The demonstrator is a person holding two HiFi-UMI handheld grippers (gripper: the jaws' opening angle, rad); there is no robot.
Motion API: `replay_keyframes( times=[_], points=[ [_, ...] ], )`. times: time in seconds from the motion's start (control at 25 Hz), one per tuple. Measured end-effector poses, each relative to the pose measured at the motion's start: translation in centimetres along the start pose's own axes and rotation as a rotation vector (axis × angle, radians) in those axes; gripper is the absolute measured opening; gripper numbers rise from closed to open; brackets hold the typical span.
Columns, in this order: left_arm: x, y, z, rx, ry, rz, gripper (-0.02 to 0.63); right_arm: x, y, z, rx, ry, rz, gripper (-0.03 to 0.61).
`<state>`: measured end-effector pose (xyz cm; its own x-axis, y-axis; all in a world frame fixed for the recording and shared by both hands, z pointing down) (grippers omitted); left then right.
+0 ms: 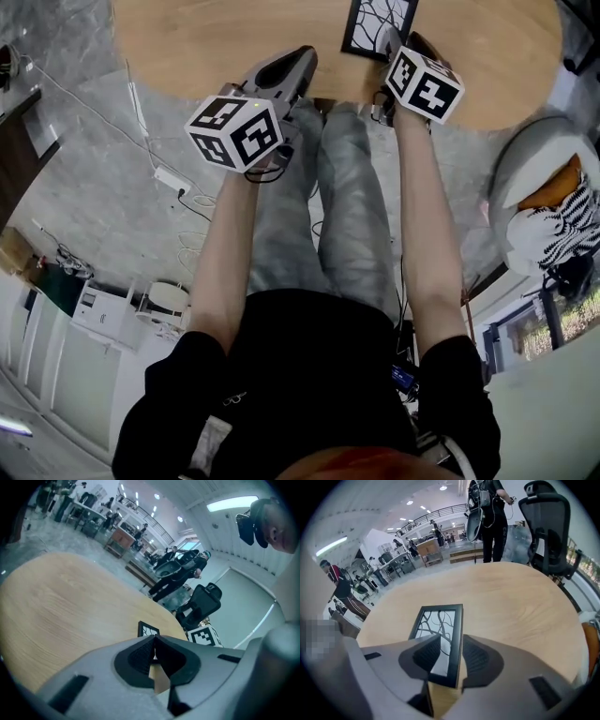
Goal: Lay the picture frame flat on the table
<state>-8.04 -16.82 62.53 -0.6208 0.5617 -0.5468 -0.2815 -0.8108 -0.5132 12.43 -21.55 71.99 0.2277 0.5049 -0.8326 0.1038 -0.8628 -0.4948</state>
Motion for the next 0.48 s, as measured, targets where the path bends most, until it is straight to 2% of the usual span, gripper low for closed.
replay_keyframes(
  times=[0.12,0.2,0.28,0.4,0.48],
  points=[
    [0.9,1.5,-1.3,-0.035,0.046,-0.055,0.011,2.8,1.1,0.2,-0.046,0.056,-0.065,0.037],
    [2.0,2.7,-2.8,-0.084,0.075,-0.075,0.011,5.7,2.2,1.1,-0.083,0.126,-0.12,0.02],
    [3.5,4.4,-4.5,-0.102,0.137,-0.12,0.011,9.2,3.8,1.7,-0.124,0.154,-0.197,0.015],
    [6.1,7.0,-7.6,-0.065,0.24,-0.231,0.011,14.9,6.4,1.8,-0.212,0.15,-0.336,0.014],
    [7.8,8.7,-10.5,-0.062,0.244,-0.289,0.009,18.7,8.2,2.4,-0.224,0.166,-0.404,0.014]
  ],
)
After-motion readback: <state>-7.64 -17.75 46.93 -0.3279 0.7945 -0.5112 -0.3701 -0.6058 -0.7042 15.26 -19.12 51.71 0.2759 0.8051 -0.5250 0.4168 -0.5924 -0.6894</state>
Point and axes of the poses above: the fingertips, and each gripper's own axes: x backward along the fingers, z to its left, y out of its top, the point moved 5 cm from there along x, backward along the fingers, and after that the axes turned 2 degrees about y, right-handed, at the moved point
